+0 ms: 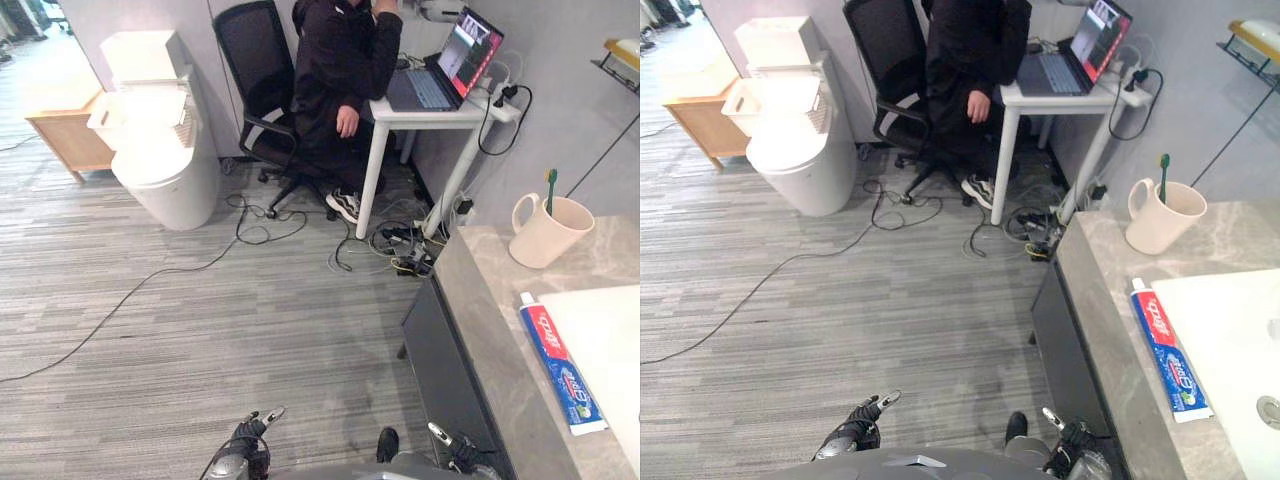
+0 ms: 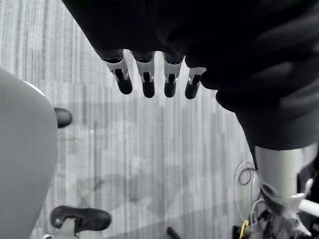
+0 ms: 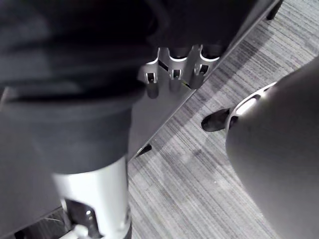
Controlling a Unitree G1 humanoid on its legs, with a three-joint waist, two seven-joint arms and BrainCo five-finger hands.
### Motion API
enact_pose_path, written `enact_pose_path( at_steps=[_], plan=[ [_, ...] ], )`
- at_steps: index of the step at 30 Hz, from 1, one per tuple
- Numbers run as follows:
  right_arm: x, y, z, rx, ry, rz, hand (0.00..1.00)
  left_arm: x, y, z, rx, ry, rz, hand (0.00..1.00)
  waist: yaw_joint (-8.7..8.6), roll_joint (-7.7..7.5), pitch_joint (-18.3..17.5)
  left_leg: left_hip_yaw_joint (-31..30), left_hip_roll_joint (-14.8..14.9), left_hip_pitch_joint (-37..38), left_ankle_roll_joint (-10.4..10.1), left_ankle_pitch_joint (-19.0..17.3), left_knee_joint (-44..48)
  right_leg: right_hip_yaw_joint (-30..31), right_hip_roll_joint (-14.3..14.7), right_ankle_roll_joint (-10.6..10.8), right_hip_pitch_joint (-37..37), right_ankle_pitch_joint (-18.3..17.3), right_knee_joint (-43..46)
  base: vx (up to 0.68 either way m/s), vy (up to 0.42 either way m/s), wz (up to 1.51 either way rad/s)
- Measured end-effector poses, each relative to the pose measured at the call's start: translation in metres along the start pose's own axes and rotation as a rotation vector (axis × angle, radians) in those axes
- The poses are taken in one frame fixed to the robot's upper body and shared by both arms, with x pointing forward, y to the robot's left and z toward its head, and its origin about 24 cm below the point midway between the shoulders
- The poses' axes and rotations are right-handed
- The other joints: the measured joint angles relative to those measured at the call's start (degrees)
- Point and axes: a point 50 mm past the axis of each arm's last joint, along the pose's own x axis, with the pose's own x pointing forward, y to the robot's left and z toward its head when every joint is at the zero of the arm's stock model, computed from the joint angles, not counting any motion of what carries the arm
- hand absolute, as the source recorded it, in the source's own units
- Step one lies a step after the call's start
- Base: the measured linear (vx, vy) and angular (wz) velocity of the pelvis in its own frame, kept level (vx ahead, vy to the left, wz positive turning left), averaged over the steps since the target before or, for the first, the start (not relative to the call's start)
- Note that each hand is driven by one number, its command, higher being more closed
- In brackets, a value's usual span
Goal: Organize washtable
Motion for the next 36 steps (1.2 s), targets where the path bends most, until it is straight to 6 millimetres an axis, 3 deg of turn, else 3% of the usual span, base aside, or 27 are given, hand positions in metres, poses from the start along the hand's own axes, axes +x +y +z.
enact_pose_path(
  at_steps=[2,5,6,7,8,9,10,12,13,14,15,17,19,20,21,22,24,25,27,30,32,33,34,35,36],
  plan=[
    [0.0,-0.001,0.001,0.001,-0.002,-0.002,0.0,0.0,0.0,0.0,0.011,0.001,-0.001,0.0,-0.16,0.14,0.1,0.8,0.1,0.3,-0.2,0.1,0.0,0.6,0.0,0.0,-1.1,-1.3,2.2,0.04,-0.006,-0.16],
    [0.0,-0.004,0.001,0.021,-0.004,-0.014,0.0,0.001,0.0,0.001,0.062,0.007,-0.001,0.0,-0.42,0.15,0.3,1.8,0.2,1.9,-0.9,0.2,-0.3,1.8,-0.7,-0.2,-4.3,-6.4,10.8,0.05,-0.074,-0.13],
    [0.0,-0.004,-0.002,0.07,0.029,0.004,0.0,0.0,0.01,-0.004,0.065,0.031,0.032,0.0,-2.43,-0.17,0.0,3.2,2.0,3.1,-5.4,-2.6,0.7,2.0,-0.8,-1.1,-7.5,-13.6,20.9,0.11,-0.251,-0.03],
    [0.001,0.001,-0.004,0.137,0.074,0.048,0.0,-0.002,0.013,-0.011,0.044,0.059,0.046,0.0,-3.39,-0.08,-0.4,4.3,3.5,1.1,-8.5,-4.5,6.3,1.4,-0.8,-2.4,-8.2,-16.3,23.6,0.1,-0.259,0.01],
    [0.001,0.002,-0.006,0.175,0.091,0.054,0.0,-0.002,0.018,-0.009,0.041,0.054,0.06,0.0,-3.37,-0.6,-0.4,4.5,3.6,-1.2,-8.5,-4.6,11.9,1.7,-1.2,-2.2,-8.4,-17.2,24.0,0.03,-0.176,0.05],
    [0.0,0.0,-0.011,0.222,0.116,0.041,0.0,-0.001,0.015,-0.006,0.024,0.042,0.057,0.0,-3.37,-1.11,-0.8,4.4,4.4,-7.4,-8.2,-3.5,24.2,2.5,-1.6,-2.3,-8.1,-17.4,23.3,-0.02,-0.142,-0.21],
    [0.0,-0.003,-0.01,0.256,0.121,0.032,0.0,-0.001,0.01,-0.003,-0.001,0.03,0.055,0.0,-3.19,-0.55,-0.6,3.4,5.6,-11.9,-5.8,-0.4,34.6,3.6,-1.4,-2.4,-7.3,-17.4,22.8,-0.04,-0.155,-0.41],
    [0.001,-0.007,-0.007,0.279,0.133,0.03,0.0,-0.001,0.007,-0.004,-0.056,0.028,0.064,0.0,-3.25,0.95,0.2,-0.1,6.1,-15.5,-3.3,5.3,44.6,5.8,0.2,-2.9,-5.5,-17.5,22.1,-0.03,-0.091,-0.82],
    [0.002,-0.008,-0.005,0.252,0.147,0.032,0.0,-0.001,0.007,-0.002,-0.07,0.018,0.072,0.0,-3.01,1.58,0.2,-1.0,5.9,-17.7,-1.0,13.0,50.7,9.1,1.3,-3.1,-4.1,-17.5,21.2,-0.21,-0.015,-1.52],
    [0.003,-0.006,-0.001,0.205,0.143,0.041,0.0,-0.002,0.008,-0.004,-0.085,0.02,0.08,0.0,-2.51,1.57,0.3,-0.9,6.0,-20.2,0.7,14.6,56.2,13.5,1.2,-3.2,-3.0,-17.5,20.5,-0.2,0.018,-1.64],
    [0.004,-0.003,0.003,0.179,0.129,0.044,0.0,-0.001,0.008,-0.004,-0.086,0.02,0.081,0.0,-2.3,1.63,0.3,-0.8,6.1,-21.2,1.4,9.5,57.3,15.6,1.5,-3.1,-3.0,-17.6,20.5,-0.08,0.062,-1.46],
    [0.004,0.001,0.004,0.109,0.095,0.006,0.0,-0.001,0.01,0.001,-0.086,-0.003,0.091,0.0,-1.59,1.09,0.6,-4.5,6.5,-23.5,2.0,-0.2,51.7,21.8,2.6,-2.1,-2.2,-18.4,20.6,0.16,0.138,-1.52],
    [0.005,0.006,0.009,0.026,0.038,-0.01,0.0,-0.002,0.015,-0.001,-0.105,-0.012,0.112,0.0,-0.7,0.96,0.5,-14.3,4.8,-22.3,0.5,-3.0,39.0,27.7,4.0,-1.1,-3.9,-19.6,22.1,0.18,0.28,-1.93],
    [0.006,0.009,0.017,-0.015,-0.004,-0.002,0.0,-0.003,0.019,-0.002,-0.132,-0.01,0.134,0.0,0.05,1.18,0.4,-23.0,2.5,-20.4,0.0,-4.9,30.2,33.3,5.6,-0.3,-5.8,-20.0,23.0,0.26,0.389,-2.18],
    [0.007,0.01,0.026,-0.042,-0.041,0.005,0.0,-0.004,0.02,-0.008,-0.145,0.014,0.144,0.0,0.02,2.35,-0.2,-27.5,1.2,-19.3,0.7,-5.6,24.0,36.8,6.8,0.3,-6.2,-19.9,22.8,0.29,0.545,-2.51],
    [0.007,0.011,0.03,-0.046,-0.068,0.007,0.0,-0.005,0.023,-0.015,-0.147,0.043,0.152,0.0,0.0,2.58,-0.2,-25.7,0.9,-18.8,-3.4,-7.4,23.6,40.2,7.1,2.3,-6.8,-20.1,24.5,0.24,0.435,-1.69],
    [0.003,0.004,0.01,-0.04,-0.017,-0.004,0.0,-0.006,0.04,-0.016,-0.118,0.048,0.19,0.0,-0.29,-0.9,-1.2,-22.1,-1.5,-16.8,-1.3,-8.5,23.7,39.7,5.5,3.3,-5.4,-20.3,25.5,0.23,0.364,-1.04],
    [0.001,-0.001,0.004,-0.026,-0.002,-0.019,0.0,-0.007,0.044,-0.018,-0.112,0.057,0.198,0.0,-0.25,-1.93,-1.8,-19.3,-2.9,-15.8,-0.3,-8.7,23.2,40.5,3.5,3.9,-4.3,-19.9,21.6,0.24,0.356,-0.86],
    [-0.001,-0.006,-0.005,-0.008,0.025,-0.035,0.0,-0.01,0.047,-0.028,-0.097,0.091,0.198,0.0,-1.0,-2.6,-3.5,-15.8,-4.8,-14.8,1.2,-7.8,20.7,42.8,0.6,5.2,-4.3,-16.7,17.6,0.22,0.288,-0.72],
    [-0.002,-0.008,-0.01,0.001,0.047,-0.036,0.0,-0.011,0.046,-0.032,-0.042,0.111,0.18,0.0,-1.53,-2.22,-3.4,-10.4,-5.6,-11.5,2.9,-6.6,16.3,44.0,-0.4,4.0,-5.2,-12.6,15.9,0.18,0.214,-0.98],
    [0.0,-0.007,-0.002,-0.007,0.033,-0.032,0.0,-0.01,0.04,-0.03,-0.017,0.107,0.154,0.0,-1.6,-0.22,-3.2,-4.3,-4.9,-9.5,4.1,-5.3,12.7,37.0,-0.5,-0.1,-8.2,-8.9,16.2,0.16,0.049,-1.42],
    [0.003,-0.003,0.006,-0.014,0.015,-0.021,0.0,-0.009,0.034,-0.028,-0.005,0.101,0.136,0.0,-1.8,0.68,-2.5,-1.1,-4.6,-8.8,4.6,-5.0,11.7,25.6,-1.8,-3.5,-10.8,-10.6,21.4,0.29,-0.26,-1.27],
    [0.003,-0.004,0.007,-0.023,0.012,-0.023,0.0,-0.008,0.033,-0.025,0.001,0.092,0.13,0.0,-1.81,0.66,-2.4,1.7,-4.7,-7.4,4.8,-4.9,10.5,12.4,-4.6,-5.2,-12.1,-13.5,27.9,0.34,-0.373,-1.2],
    [0.003,-0.005,0.008,-0.033,0.011,-0.025,0.0,-0.007,0.032,-0.024,0.003,0.088,0.128,0.0,-1.73,0.67,-2.4,2.9,-4.7,-6.8,4.8,-4.9,10.0,6.4,-5.9,-5.8,-11.9,-14.9,30.4,0.38,-0.501,-1.15],
    [0.003,-0.005,0.009,-0.053,0.008,-0.024,0.0,-0.007,0.03,-0.025,0.005,0.09,0.122,0.0,-1.66,0.64,-2.4,5.4,-4.7,-5.4,4.8,-4.9,9.3,-3.7,-7.8,-6.7,-10.7,-17.5,33.5,0.26,-0.407,-0.9]
  ],
)
